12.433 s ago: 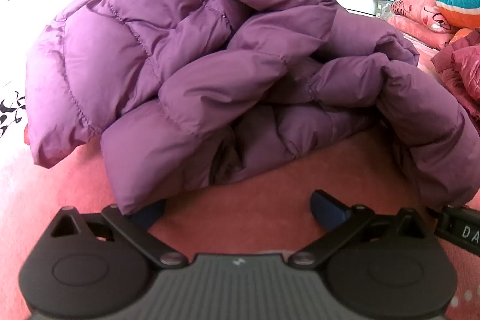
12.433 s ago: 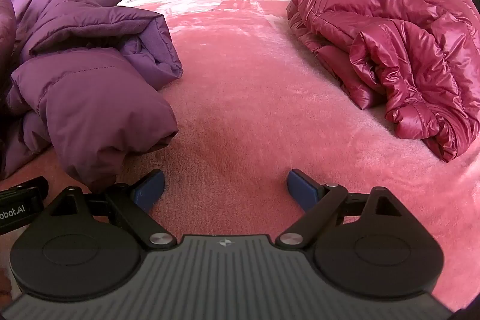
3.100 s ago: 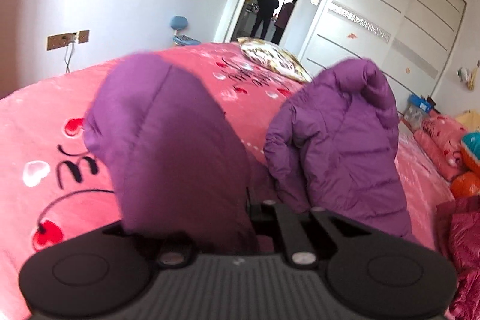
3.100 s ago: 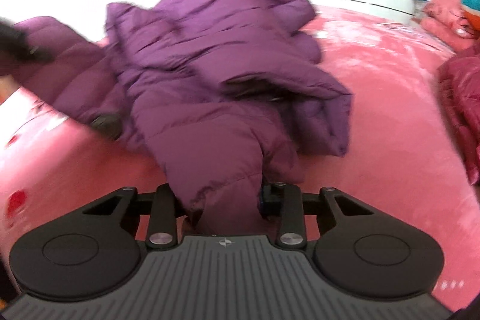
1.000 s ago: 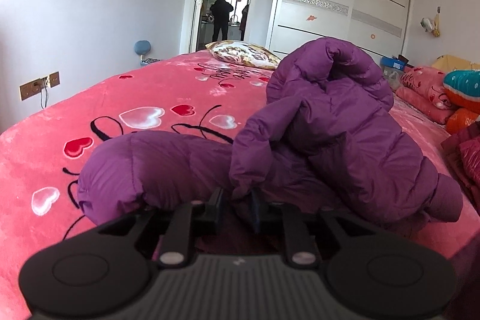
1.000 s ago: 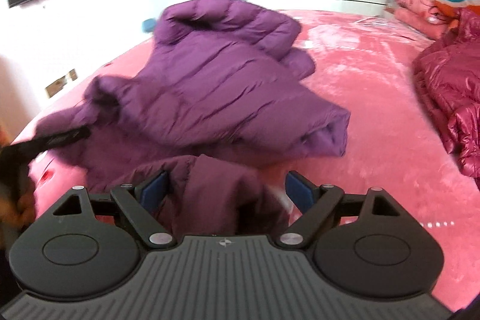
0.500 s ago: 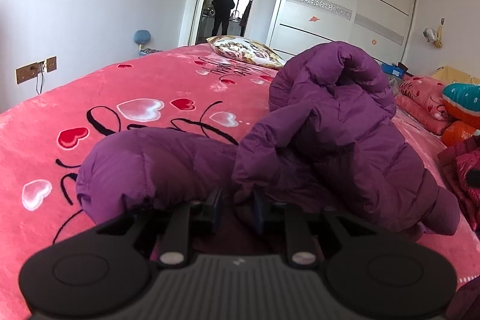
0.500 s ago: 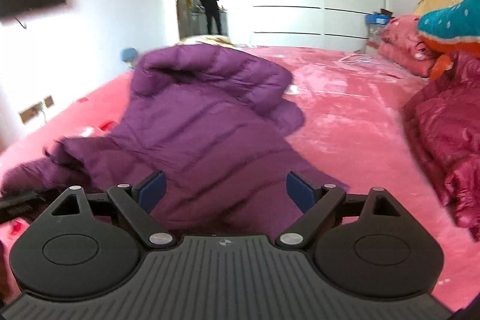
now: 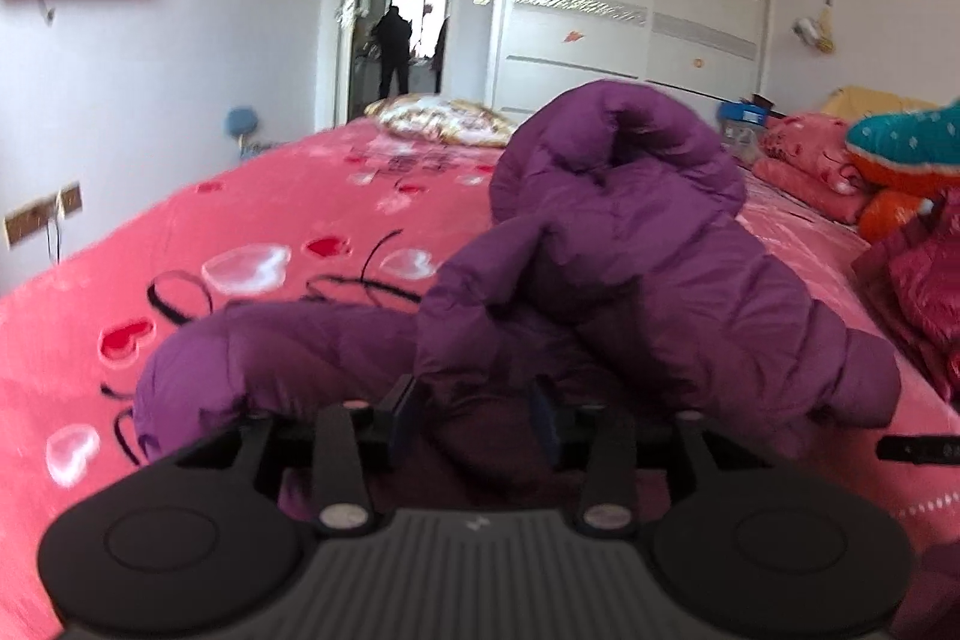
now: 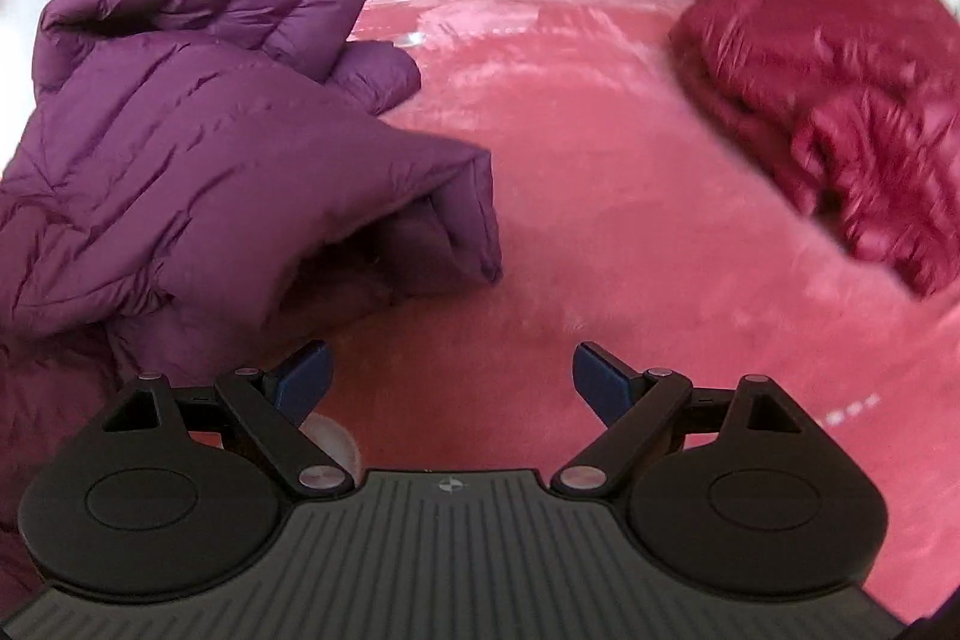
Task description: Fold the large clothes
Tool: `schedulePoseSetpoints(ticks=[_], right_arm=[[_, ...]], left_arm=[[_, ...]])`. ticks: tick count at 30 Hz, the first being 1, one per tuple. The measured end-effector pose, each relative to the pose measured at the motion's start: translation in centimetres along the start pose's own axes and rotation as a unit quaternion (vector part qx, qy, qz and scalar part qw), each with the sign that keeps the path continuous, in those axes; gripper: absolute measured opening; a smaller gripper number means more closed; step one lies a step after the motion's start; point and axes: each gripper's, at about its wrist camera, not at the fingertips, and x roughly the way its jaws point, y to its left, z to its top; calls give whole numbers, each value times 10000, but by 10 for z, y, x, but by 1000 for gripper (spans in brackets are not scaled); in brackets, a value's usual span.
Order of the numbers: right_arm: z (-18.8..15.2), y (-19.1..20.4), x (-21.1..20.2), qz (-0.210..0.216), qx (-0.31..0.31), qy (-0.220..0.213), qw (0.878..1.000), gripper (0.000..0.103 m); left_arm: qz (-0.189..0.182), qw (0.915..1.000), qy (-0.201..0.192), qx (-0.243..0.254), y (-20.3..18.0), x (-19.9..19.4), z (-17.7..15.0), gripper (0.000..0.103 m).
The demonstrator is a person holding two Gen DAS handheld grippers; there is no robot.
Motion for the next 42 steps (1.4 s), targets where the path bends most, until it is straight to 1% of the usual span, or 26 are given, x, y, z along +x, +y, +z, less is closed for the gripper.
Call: schedulePoseSetpoints(ticks=[2,4,5,9,10,11,13,16,19,22,24,27,29,30,33,35,36,37,39,40,42], right_arm=[[-1,-3,2,165,82,1,9998,103],[-2,-3,5,394,151,10,9991,103],[0,-1,8,482,165,27,9987,103],[0,0,13,922,312,123,9952,103],[4,10,17,1014,352,151,9941,103],[4,11,18,1127,367,167,9928,103],[6,16,18,1247,311,151,9916,103],[11,19,24,1498,292,154,9882,103],[14,19,31,1800,455,234,9823,103],[15,19,41,2073,718,382,9749,103],[16,18,48,2246,871,468,9694,103],[21,20,63,2403,978,510,9644,103],[18,20,65,2482,1056,521,9615,103],[18,21,67,2518,1052,499,9607,103],[18,25,68,2603,925,429,9601,103],[19,27,71,2640,897,410,9595,103],[19,29,72,2656,865,389,9594,103],[19,29,73,2671,834,373,9593,103],[19,31,74,2703,787,342,9590,103],[18,32,74,2712,762,332,9589,103],[18,35,74,2731,684,320,9590,103]], left_arm=[[7,9998,-96,154,-5,-9,1,44],[-48,9997,-142,205,-9,-15,4,50],[-98,9996,-136,213,-11,-17,5,51],[-357,9992,60,181,-26,-15,10,55],[-409,9990,114,155,-30,-12,12,56],[-463,9987,177,107,-34,-9,13,57],[-592,9976,360,-5,-41,1,17,58],[-669,9962,538,-141,-52,19,22,58],[-772,9934,805,-267,-63,41,25,58],[-736,9907,1048,-449,-69,61,25,58],[-815,9875,1167,-678,-69,73,24,60],[-941,9804,1395,-1023,-71,92,26,62],[-1016,9770,1469,-1167,-75,104,27,65],[-1032,9758,1489,-1226,-77,110,27,66],[-996,9716,1582,-1453,-80,127,29,67],[-942,9698,1623,-1559,-82,133,32,62],[-901,9692,1615,-1628,-83,135,34,49],[-846,9682,1620,-1711,-83,136,35,31],[-745,9672,1575,-1847,-82,135,41,16],[-706,9678,1528,-1872,-82,133,45,12],[-660,9709,1387,-1838,-84,126,55,9]])
